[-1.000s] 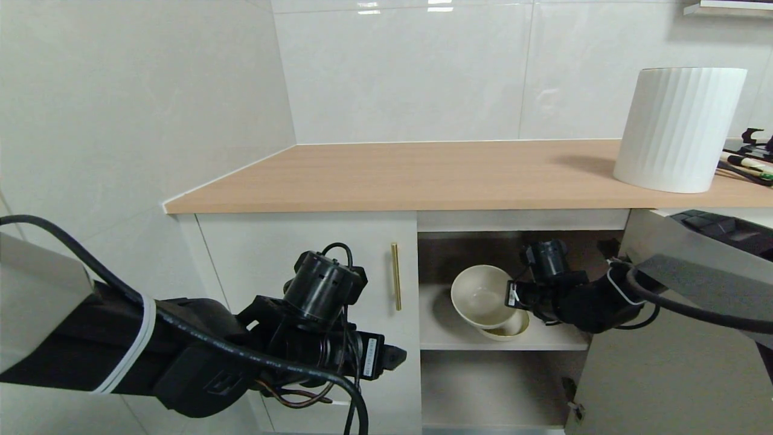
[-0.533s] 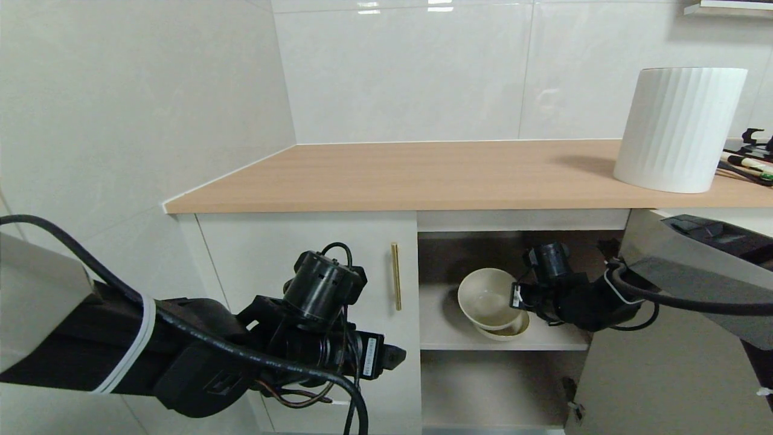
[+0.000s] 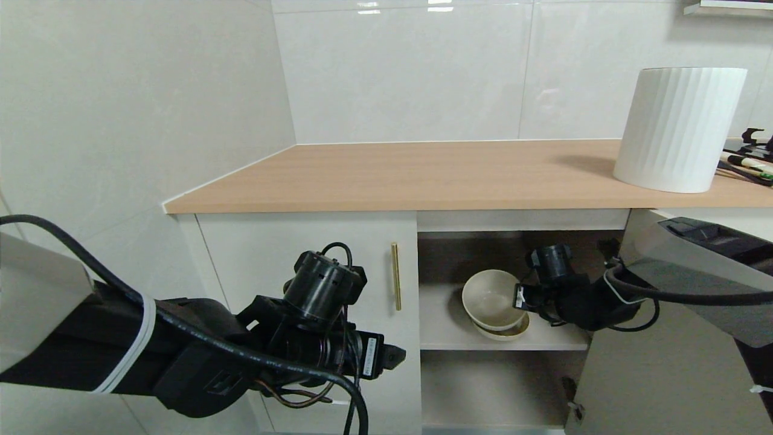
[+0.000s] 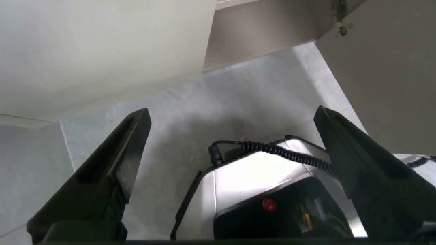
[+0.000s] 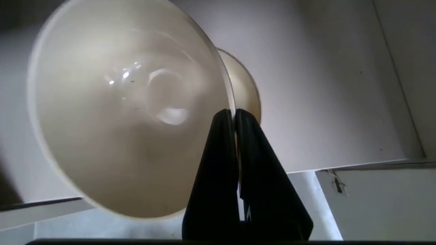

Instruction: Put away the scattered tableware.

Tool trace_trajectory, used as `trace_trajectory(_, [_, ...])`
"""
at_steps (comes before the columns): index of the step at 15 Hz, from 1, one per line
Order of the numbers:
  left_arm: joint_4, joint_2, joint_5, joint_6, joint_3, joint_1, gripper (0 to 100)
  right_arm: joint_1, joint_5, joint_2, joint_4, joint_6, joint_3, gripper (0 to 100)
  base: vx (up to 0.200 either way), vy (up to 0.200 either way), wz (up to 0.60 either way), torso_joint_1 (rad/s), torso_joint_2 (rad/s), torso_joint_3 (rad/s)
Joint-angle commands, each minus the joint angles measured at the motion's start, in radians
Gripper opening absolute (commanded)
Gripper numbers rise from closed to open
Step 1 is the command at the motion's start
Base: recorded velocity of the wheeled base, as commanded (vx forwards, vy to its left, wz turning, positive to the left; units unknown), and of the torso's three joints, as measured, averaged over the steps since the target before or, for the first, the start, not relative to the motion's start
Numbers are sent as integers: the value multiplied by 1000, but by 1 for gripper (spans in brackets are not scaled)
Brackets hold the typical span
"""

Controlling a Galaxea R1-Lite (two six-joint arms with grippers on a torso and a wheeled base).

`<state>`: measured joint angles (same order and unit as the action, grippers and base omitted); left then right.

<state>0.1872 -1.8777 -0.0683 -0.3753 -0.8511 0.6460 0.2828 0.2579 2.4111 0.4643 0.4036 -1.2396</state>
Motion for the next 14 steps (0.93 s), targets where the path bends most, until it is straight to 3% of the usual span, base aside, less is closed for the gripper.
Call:
trace_trajectory(1, [1, 0, -1, -1, 0, 0, 100, -5, 0, 3, 1, 0, -1, 0, 0, 0, 0, 0, 0, 0])
trace_trajectory(12, [1, 0, -1, -1, 0, 0, 100, -13, 0, 14, 1, -6, -3, 0, 0, 0, 0, 0, 0, 0])
trace_trajectory(13, [1, 0, -1, -1, -2, 0, 100, -13, 0, 13, 1, -11, -1, 100, 0, 0, 0, 0, 0, 0])
trace_trajectory(14, [1, 0, -1, -1, 0, 0, 100, -13, 0, 10, 2, -11, 0, 100, 0, 0, 0, 0, 0, 0])
